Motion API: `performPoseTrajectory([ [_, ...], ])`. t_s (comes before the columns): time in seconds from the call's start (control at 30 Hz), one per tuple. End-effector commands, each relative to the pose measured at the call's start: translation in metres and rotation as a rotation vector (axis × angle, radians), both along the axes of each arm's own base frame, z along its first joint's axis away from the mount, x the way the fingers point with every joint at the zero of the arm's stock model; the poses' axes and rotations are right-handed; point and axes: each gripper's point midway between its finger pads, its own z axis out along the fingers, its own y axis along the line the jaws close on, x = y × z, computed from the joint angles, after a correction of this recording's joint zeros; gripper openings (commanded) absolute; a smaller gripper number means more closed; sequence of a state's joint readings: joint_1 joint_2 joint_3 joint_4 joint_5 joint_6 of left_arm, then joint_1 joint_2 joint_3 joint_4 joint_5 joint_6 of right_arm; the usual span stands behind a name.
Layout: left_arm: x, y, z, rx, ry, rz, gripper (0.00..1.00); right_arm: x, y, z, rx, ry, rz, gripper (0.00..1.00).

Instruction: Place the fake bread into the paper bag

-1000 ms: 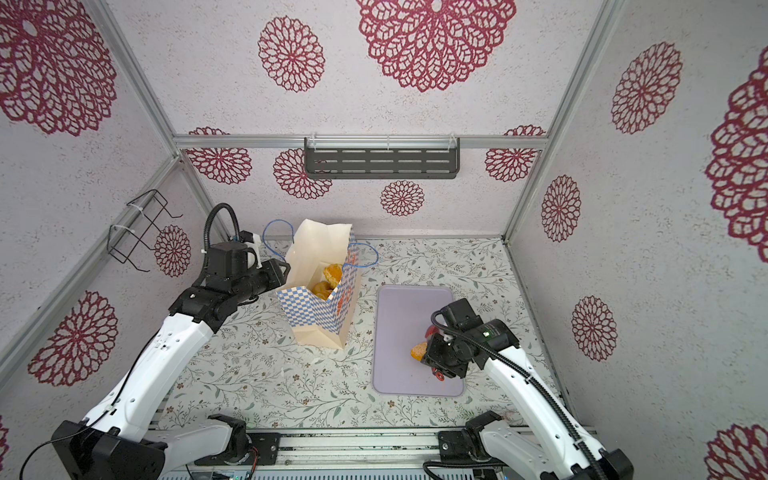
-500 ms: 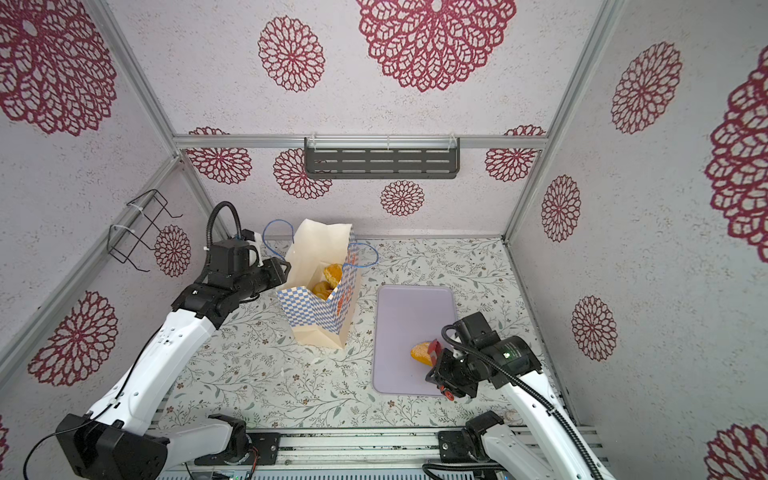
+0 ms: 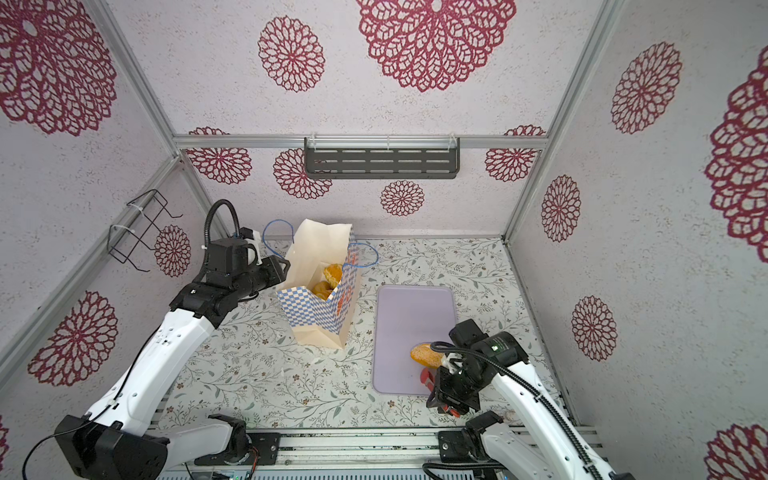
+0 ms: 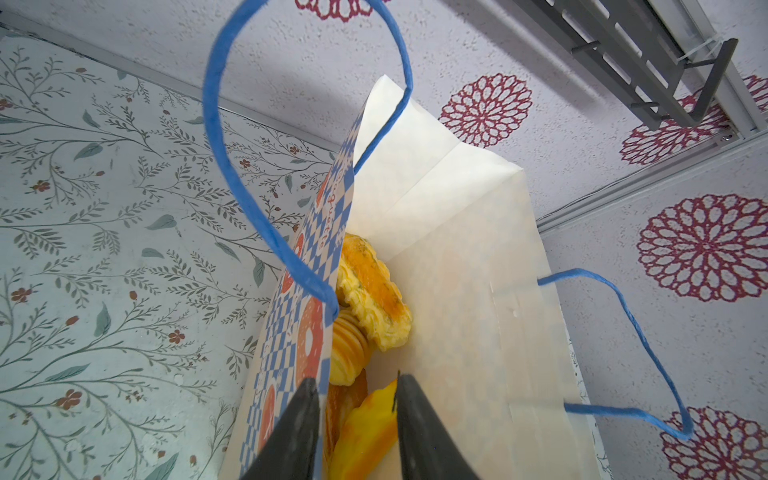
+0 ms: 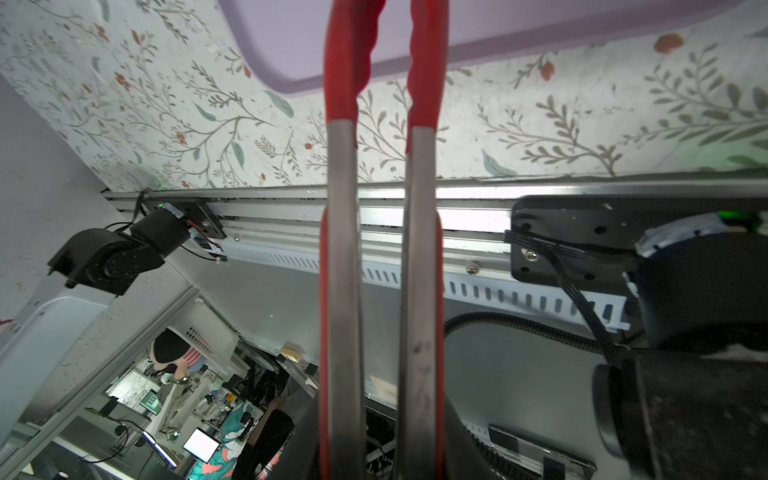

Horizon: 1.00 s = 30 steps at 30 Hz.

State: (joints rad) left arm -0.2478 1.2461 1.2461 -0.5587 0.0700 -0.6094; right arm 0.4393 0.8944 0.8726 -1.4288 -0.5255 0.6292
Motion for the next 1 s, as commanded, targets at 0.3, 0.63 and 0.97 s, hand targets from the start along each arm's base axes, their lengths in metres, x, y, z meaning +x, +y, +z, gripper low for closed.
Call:
performPoseTrajectory([
  [0.3, 0.005, 0.001, 0.006, 0.001, -0.02, 0.0, 0.35, 0.027, -0.028, -0.009, -0.225, -0.059, 0.039, 0.33],
  [0.63, 0.005, -0.001, 0.006, -0.008, -0.019, -0.011, 0.35, 0.087, -0.024, -0.019, -0.278, -0.204, 0.014, 0.32],
  [0.97, 0.004, -0.002, 0.006, -0.015, -0.014, -0.014, 0.35, 0.136, -0.024, -0.002, -0.299, -0.335, 0.007, 0.31],
])
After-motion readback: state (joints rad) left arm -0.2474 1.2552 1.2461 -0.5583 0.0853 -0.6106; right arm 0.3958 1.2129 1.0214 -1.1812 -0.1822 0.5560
